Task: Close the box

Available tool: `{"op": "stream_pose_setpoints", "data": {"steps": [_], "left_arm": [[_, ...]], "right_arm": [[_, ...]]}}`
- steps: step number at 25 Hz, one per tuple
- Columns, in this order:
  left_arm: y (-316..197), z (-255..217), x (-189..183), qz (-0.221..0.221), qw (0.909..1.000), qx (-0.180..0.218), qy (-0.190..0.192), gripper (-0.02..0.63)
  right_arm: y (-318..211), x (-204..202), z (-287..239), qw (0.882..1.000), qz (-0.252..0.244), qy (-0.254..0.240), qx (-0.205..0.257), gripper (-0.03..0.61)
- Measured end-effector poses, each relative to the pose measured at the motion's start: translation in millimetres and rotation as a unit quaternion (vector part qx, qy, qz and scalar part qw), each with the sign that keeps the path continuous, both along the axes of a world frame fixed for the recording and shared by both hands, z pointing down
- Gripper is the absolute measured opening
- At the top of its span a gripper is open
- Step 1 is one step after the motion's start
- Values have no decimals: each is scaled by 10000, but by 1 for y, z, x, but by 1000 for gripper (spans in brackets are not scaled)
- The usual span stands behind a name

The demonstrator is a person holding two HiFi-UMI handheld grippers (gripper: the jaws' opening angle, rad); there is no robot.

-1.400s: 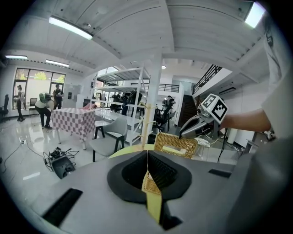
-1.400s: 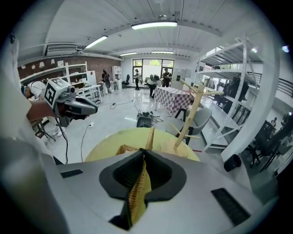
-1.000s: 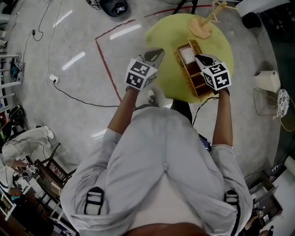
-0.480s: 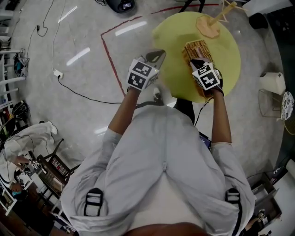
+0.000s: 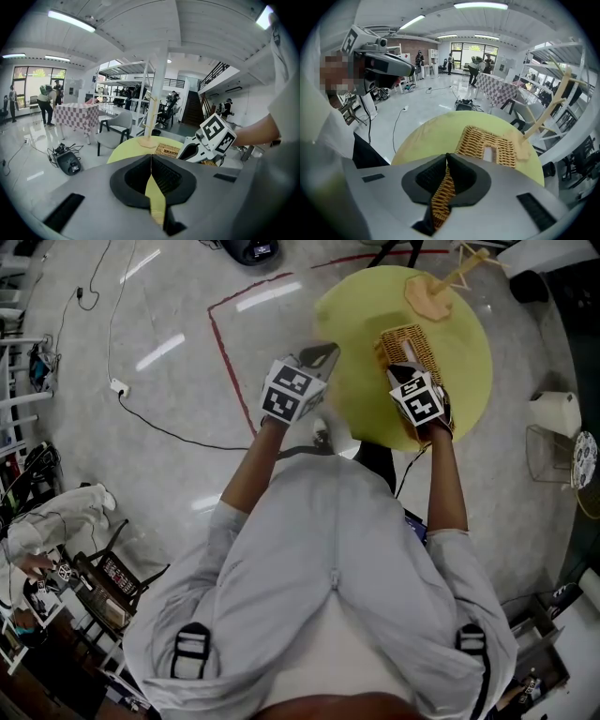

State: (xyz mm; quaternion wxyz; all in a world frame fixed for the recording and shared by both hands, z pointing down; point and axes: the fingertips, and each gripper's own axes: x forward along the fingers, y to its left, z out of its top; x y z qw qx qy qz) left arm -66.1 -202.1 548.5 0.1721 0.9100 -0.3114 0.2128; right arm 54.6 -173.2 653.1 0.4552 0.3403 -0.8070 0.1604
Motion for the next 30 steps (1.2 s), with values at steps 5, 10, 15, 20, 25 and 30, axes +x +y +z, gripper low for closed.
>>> {"op": "stream_pose_setpoints", "data": {"steps": [5, 10, 15, 20, 25, 30], "left_arm": [[1, -4, 2, 23, 10000, 25, 12, 29], [2, -15, 7, 65, 9999, 76, 130, 29], [-5, -39, 16, 110, 9990, 326, 296, 29], [-12, -72, 27, 264, 9961, 729, 421, 29], [-21, -110, 48, 440, 9898, 1277, 449, 29], [-21, -150, 68, 642, 9810, 1762, 502, 29]], "right_arm": [[4, -6, -3, 9991, 67, -405, -116, 178], [5, -3, -31, 9973, 277, -670, 89, 195], [-2, 17, -85, 9889, 765, -1055, 712, 147], [-9, 46, -156, 9691, 1382, -1307, 1573, 43], [-5, 80, -219, 9441, 1900, -1405, 2298, 23], [6, 107, -264, 9228, 2249, -1434, 2780, 23]]}}
